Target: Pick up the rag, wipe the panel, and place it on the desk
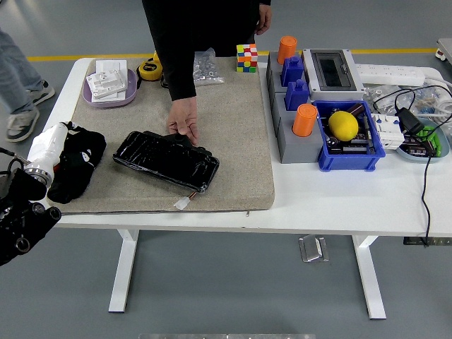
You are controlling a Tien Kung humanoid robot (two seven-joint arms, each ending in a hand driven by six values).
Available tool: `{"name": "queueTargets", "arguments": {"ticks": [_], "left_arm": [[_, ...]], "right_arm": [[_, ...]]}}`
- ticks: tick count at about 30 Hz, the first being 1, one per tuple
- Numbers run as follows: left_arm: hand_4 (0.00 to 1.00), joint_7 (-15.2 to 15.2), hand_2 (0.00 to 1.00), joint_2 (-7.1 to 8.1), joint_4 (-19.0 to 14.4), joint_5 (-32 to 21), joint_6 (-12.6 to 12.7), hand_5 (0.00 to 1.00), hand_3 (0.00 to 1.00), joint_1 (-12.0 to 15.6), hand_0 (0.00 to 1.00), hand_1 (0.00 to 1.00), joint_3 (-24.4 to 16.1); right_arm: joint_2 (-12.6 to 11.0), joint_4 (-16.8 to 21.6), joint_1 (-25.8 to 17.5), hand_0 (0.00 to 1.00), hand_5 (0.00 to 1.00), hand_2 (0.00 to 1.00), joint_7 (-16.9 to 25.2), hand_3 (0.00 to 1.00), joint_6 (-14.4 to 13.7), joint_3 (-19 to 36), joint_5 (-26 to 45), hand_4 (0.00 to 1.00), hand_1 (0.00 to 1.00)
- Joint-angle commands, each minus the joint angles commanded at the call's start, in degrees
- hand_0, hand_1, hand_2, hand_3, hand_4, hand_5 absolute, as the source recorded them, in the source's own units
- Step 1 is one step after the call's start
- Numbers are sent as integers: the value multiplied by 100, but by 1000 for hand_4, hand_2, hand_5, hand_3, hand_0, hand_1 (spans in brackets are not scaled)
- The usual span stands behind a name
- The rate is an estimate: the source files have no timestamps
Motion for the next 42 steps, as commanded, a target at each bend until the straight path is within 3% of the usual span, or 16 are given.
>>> {"name": "queueTargets", "arguments": {"ticks": [2,3,8,9,20,21,33,42], "left_arm": [[740,23,810,3,-13,17,-17,208,573,-4,551,747,-26],[807,27,821,7,-21,21,-22,297,616,-7,564,753,-33],[807,42,821,35,-67,34,-36,297,616,-4,564,753,-66],[860,40,822,39,-72,34,-36,383,675,-5,569,755,-73],[847,35,823,171,-351,56,-130,370,673,52,581,759,-236],[860,39,822,180,-379,65,-134,403,705,60,584,760,-250],[874,121,818,321,-1211,289,-285,443,734,332,586,760,-827],[872,101,813,381,-2208,-116,-391,460,745,768,585,756,-1665]], "right_arm": [[-1,0,2,719,551,670,-6,584,-1,22,-15,975,628],[-2,0,3,719,551,669,-6,584,0,24,-15,974,628],[0,0,3,719,551,669,-9,584,1,58,-30,974,628],[1,0,3,719,550,669,-10,583,1,61,-31,974,628],[4,0,-4,720,551,669,-16,584,-3,144,-69,974,628],[6,0,-5,719,550,669,-15,582,-3,145,-66,973,628],[41,0,-31,719,548,669,-9,582,-17,173,-95,972,628],[81,0,-55,720,547,669,-16,582,-47,223,-163,972,628]]}}
